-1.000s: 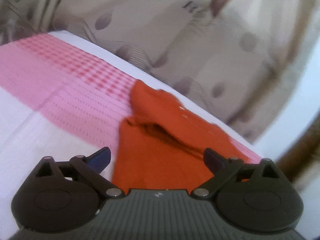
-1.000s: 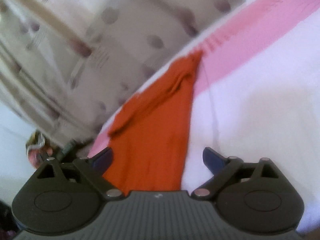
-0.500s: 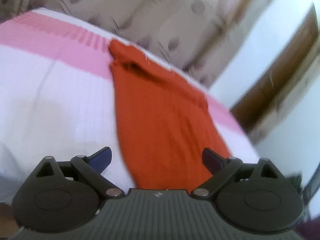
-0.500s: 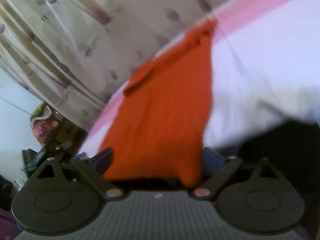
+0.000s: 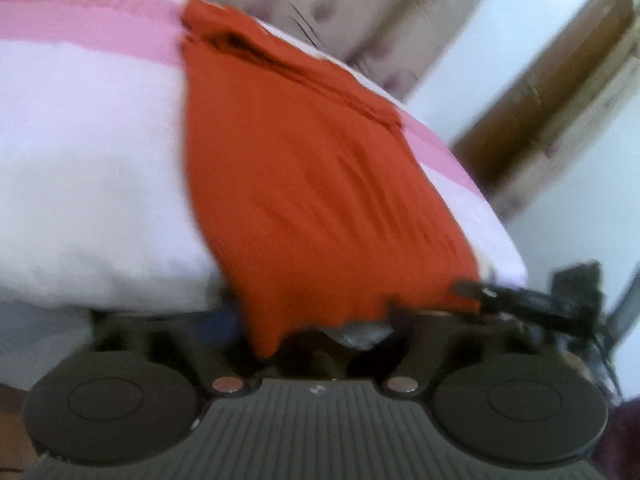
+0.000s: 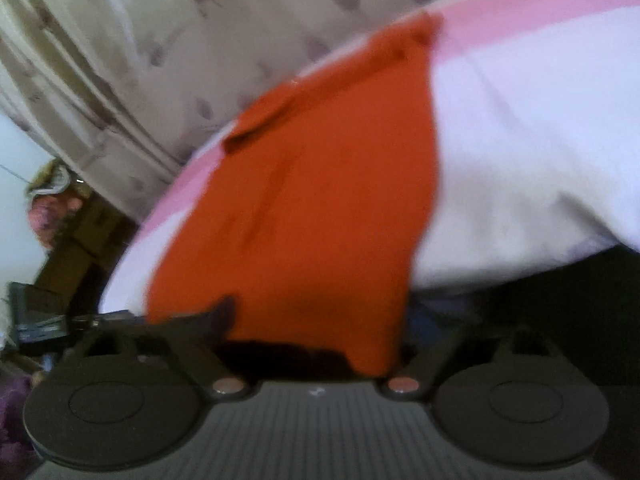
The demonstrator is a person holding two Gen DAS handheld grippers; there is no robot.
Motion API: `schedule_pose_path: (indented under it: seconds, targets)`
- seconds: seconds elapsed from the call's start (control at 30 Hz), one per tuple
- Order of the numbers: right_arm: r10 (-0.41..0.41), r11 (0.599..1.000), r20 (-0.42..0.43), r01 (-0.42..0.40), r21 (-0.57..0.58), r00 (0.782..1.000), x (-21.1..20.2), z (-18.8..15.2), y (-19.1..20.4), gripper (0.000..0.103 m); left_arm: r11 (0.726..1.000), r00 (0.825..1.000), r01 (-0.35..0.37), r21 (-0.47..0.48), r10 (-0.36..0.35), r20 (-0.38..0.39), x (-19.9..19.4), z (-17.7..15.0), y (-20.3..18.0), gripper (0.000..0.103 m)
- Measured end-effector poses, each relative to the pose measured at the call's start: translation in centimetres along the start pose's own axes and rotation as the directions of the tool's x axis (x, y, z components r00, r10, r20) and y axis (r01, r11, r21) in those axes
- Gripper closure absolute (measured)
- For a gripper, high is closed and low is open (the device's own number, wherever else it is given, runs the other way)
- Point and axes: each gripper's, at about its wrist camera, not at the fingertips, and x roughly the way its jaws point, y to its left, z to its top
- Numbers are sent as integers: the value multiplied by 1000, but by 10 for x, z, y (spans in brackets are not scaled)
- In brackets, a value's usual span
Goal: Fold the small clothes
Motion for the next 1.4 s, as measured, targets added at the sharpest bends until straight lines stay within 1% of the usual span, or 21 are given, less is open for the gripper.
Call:
schedule_pose_path:
  seconds: [0.03, 0.07, 0.13, 0.2, 0.37, 0.43, 0.53, 0.73, 0.83, 0.87, 0.9, 0.93, 0.97, 1.0, 1.03, 1.07, 1.13, 1.23, 1.33, 1.37, 1.4]
  targets:
    - [17, 1000, 15, -17, 2, 1000, -3, -1, -1, 73, 1000, 999, -18, 9, 19, -33, 5, -1, -1, 100]
    - [41, 999, 34, -41, -12, 999, -8, -2, 0, 74, 999, 999, -41, 18, 42, -25, 6, -4, -2, 100]
    - [92, 995, 70, -88, -48, 993, -19, -2, 6, 79, 998, 999, -51, 32, 51, 4, 4, -9, -4, 100]
    - [104, 993, 98, -98, -64, 990, -27, -1, 11, 80, 999, 998, -37, 19, 36, 43, -3, -7, -8, 100]
    - [159, 986, 157, -165, 25, 975, -33, 8, 2, 82, 1000, 985, 10, 24, -14, 171, -28, 4, -23, 100]
    - [187, 978, 180, -200, 52, 966, -36, 13, -3, 82, 1000, 978, 10, 27, -15, 207, -34, 9, -29, 100]
    - [195, 973, 198, -215, 83, 961, -37, 17, -6, 82, 1000, 970, 0, 31, -7, 244, -36, 14, -32, 101]
    - [144, 980, 167, -164, 116, 975, -38, 11, -15, 82, 1000, 983, -8, 9, 6, 182, -22, 7, -23, 100]
    - [153, 967, 156, -181, 179, 976, -34, 6, -25, 80, 1000, 988, 2, 4, -3, 155, -16, 8, -16, 100]
    - [155, 963, 160, -185, 196, 975, -33, 5, -27, 72, 1000, 989, 1, 5, -2, 148, -15, 8, -15, 95]
    - [156, 960, 160, -188, 207, 975, -32, 5, -27, 55, 1000, 991, 2, -1, -1, 137, -13, 8, -13, 88]
    - [165, 956, 156, -197, 216, 974, -30, 5, -28, 43, 1000, 991, 8, -18, -6, 130, -12, 9, -9, 67]
    - [169, 954, 157, -201, 221, 973, -29, 4, -27, 22, 999, 991, 15, -36, -10, 136, -12, 10, -6, 48]
    - [170, 953, 162, -204, 224, 972, -28, 4, -27, 17, 998, 989, 19, -58, -10, 146, -13, 10, -2, 37]
    - [175, 950, 165, -211, 230, 971, -28, 3, -27, 17, 997, 986, 23, -80, -10, 164, -15, 9, 2, 20]
    - [180, 947, 166, -216, 237, 970, -27, 4, -28, 17, 995, 982, 22, -100, -2, 191, -18, 9, 6, 11]
    - [187, 935, 169, -229, 272, 968, -25, 4, -33, 17, 991, 980, 35, -132, -8, 201, -21, 10, 13, 8]
    - [199, 914, 182, -249, 320, 963, -20, 2, -41, 17, 984, 980, 53, -172, -18, 199, -20, 14, 21, 8]
    - [183, 928, 173, -228, 296, 968, -19, 2, -37, 18, 980, 979, 60, -188, -21, 200, -17, 19, 23, 8]
    - [165, 939, 164, -206, 275, 973, -19, 3, -34, 21, 980, 980, 58, -190, -20, 198, -17, 18, 23, 8]
    - [146, 948, 152, -183, 261, 977, -18, 3, -31, 29, 979, 981, 56, -194, -18, 192, -18, 18, 22, 8]
